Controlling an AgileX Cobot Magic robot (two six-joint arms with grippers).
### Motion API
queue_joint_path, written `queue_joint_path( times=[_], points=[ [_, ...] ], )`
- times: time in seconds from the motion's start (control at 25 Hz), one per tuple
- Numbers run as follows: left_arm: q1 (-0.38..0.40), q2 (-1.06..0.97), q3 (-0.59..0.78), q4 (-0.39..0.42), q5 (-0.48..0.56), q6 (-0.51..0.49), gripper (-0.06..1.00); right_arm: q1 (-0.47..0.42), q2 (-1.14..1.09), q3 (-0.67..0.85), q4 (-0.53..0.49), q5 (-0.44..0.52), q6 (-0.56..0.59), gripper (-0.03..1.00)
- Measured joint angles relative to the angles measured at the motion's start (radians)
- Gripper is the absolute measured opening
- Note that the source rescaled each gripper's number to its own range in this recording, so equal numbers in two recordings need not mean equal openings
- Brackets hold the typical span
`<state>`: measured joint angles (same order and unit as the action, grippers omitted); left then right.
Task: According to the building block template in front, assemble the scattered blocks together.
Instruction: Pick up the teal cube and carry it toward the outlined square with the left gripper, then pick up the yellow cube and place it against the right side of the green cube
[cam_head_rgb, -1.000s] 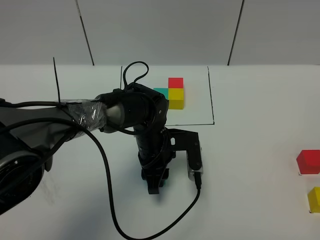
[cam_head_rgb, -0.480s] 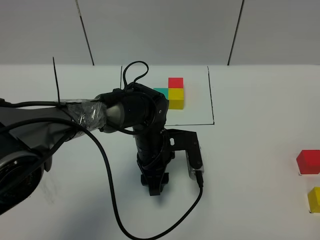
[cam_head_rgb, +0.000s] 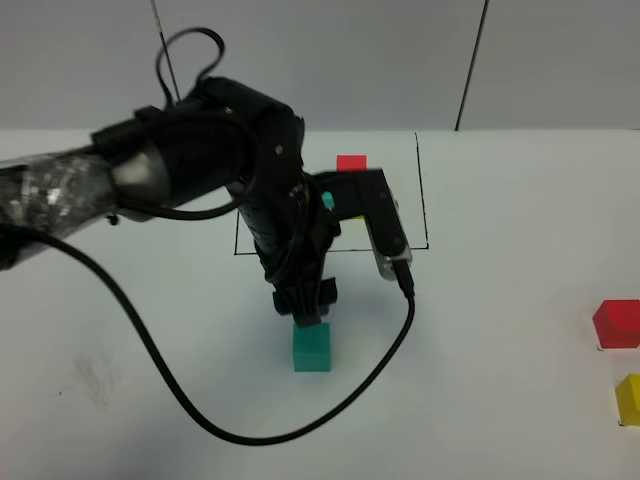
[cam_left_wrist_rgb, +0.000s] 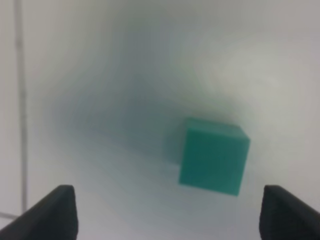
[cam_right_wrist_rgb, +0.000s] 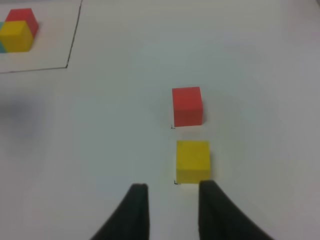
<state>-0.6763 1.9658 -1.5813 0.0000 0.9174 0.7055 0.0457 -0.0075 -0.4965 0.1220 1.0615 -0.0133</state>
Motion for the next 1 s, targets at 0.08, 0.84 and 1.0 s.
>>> queue_joint_path(
  times=[0.08,0.84,1.0],
  points=[
    [0.0,-0.074,0.0,0.072,-0.009,-0.108,0.81,0.0,0.0,0.0,0.0,0.0,0.0,0.0],
    [0.268,-0.682,0.0,0.607,0.277,-0.886,1.0,0.0,0.0,0.0,0.0,0.0,0.0,0.0],
    [0.326,-0.803,0.001,0.607,0.277,-0.865,1.0,0.0,0.0,0.0,0.0,0.0,0.0,0.0]
  ],
)
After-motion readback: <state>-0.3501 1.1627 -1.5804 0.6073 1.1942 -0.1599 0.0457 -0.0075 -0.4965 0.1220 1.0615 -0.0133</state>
